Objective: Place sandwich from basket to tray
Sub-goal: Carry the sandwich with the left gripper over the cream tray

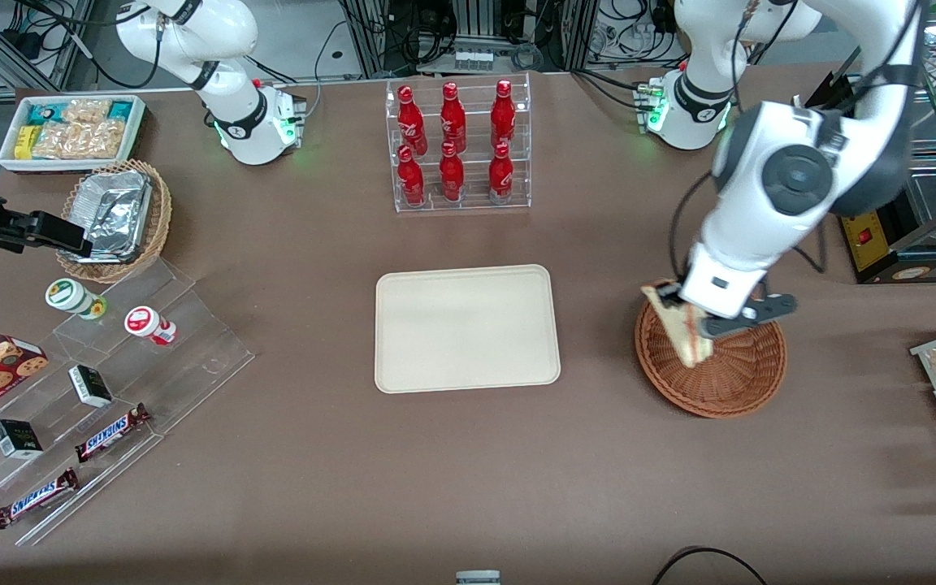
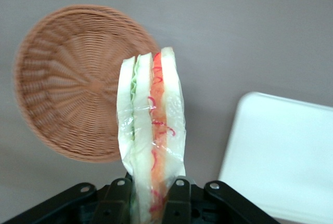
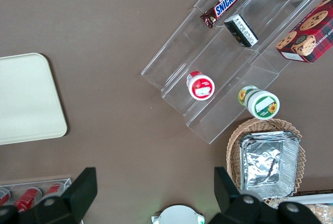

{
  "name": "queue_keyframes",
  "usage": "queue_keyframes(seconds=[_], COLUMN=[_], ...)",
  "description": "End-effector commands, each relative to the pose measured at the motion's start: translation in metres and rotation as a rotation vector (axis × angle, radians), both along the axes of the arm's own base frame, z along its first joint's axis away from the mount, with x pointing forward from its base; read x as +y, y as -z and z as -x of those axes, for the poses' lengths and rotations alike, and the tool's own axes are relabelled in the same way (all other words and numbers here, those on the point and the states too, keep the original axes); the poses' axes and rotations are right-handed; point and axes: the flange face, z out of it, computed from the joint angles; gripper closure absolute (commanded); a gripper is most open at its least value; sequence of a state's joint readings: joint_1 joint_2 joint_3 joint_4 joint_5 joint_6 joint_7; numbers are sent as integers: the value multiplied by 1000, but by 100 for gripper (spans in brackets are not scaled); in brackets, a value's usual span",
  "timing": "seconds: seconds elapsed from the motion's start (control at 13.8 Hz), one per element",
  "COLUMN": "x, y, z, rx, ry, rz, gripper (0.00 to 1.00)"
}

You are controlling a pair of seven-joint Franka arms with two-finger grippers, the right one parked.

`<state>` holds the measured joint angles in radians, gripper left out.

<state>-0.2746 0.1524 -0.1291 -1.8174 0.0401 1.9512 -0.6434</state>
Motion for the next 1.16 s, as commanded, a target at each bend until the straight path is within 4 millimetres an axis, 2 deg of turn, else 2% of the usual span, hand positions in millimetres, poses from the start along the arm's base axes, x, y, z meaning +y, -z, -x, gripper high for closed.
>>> queue_keyframes(seconds=[0.0, 0.07, 0.29, 0.36, 0.51, 0.58, 0.73, 0.87, 1.09], x=[-71, -109, -200, -225, -257, -279, -296, -314, -331], y=[6, 14, 49, 63, 94, 109, 137, 153, 186], z=[3, 13, 24, 30, 32, 40, 42, 46, 48], rx=[4, 5, 17, 20, -1, -2, 11, 1, -26], ry=[53, 71, 112, 107, 130, 134, 137, 163, 204], rz=[-9, -10, -3, -5, -45, -49, -54, -53, -74], gripper=[100, 100, 100, 100, 100, 100, 100, 100, 100])
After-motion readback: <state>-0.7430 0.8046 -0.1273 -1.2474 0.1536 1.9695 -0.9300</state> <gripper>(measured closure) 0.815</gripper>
